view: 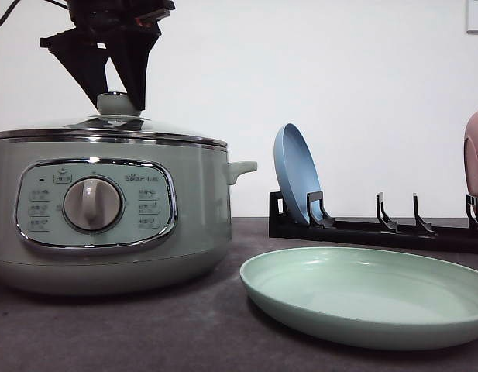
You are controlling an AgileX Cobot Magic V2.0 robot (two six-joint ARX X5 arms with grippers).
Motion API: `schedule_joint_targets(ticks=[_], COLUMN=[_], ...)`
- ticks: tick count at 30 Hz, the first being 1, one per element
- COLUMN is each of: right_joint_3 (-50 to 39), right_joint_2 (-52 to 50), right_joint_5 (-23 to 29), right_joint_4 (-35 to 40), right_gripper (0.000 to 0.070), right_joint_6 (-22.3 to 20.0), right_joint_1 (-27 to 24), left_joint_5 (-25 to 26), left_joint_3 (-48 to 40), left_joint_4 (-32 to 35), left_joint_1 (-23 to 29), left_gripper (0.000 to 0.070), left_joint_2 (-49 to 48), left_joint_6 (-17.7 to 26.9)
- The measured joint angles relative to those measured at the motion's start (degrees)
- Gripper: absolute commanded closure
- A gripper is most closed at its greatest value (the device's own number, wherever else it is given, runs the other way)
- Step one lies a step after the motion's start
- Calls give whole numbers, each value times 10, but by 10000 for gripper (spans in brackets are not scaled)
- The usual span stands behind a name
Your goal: Transfer potato from steamer to green plate
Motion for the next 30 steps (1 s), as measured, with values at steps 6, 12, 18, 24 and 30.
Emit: schedule_joint_targets(ticks=[6,12,18,24,30], right_joint_3=[0,0,0,0,0], right_joint_2=[0,0,0,0,0], right_joint_5=[0,0,0,0,0], right_joint_4=[0,0,1,1,1], right_gripper=[406,406,405,405,405], right_joint_6=[0,0,0,0,0], right_joint_1=[0,0,0,0,0], left_joint_5=[0,-3,-14,-29,-53], left_joint_3=[0,0,0,0,0], left_joint_4=[0,1,2,-1,-13], left_joint_1=[0,3,21,54,100], left_gripper=[698,698,698,699,699], left_joint_2=[0,-12,-62,-97,-132], left_joint_6=[1,2,2,1,1])
